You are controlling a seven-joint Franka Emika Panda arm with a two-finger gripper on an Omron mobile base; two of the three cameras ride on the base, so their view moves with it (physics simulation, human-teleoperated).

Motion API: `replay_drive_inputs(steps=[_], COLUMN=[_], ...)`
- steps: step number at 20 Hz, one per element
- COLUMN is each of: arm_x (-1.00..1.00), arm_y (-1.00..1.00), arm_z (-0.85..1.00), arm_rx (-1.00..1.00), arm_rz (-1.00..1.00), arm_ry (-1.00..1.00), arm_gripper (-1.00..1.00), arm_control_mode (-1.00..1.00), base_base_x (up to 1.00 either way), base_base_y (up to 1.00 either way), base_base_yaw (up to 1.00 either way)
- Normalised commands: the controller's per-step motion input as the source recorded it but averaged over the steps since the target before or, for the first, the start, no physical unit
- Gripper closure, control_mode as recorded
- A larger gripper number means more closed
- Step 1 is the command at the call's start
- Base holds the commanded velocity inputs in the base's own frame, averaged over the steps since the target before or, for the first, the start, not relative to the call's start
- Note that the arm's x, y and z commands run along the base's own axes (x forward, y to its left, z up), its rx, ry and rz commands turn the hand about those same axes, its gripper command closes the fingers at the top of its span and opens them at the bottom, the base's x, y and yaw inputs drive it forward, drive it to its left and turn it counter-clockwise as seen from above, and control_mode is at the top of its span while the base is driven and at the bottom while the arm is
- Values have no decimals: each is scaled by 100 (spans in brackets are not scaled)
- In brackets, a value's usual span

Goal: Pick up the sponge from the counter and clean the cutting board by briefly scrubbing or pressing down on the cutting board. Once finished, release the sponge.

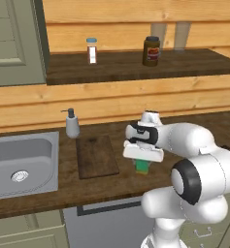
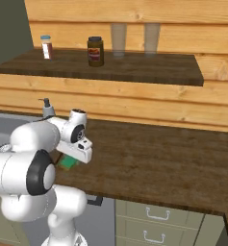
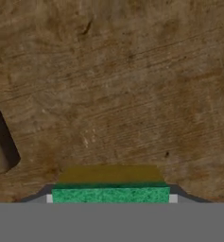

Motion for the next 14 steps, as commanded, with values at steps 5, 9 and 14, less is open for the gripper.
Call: replay_drive_inputs(steps=[5,9,14], arm_x=[48,46,33], arm_y=[98,88,54], arm_z=[1,0,0], arm_rx=[-13,-17,-12], arm_rz=[0,0,0], arm_ry=[0,0,0], arm_gripper=[100,100,100], arm_control_mode=[-100,-100,-100], base_base_x=[0,0,0], base_base_y=[0,0,0], base_base_yaw=[0,0,0])
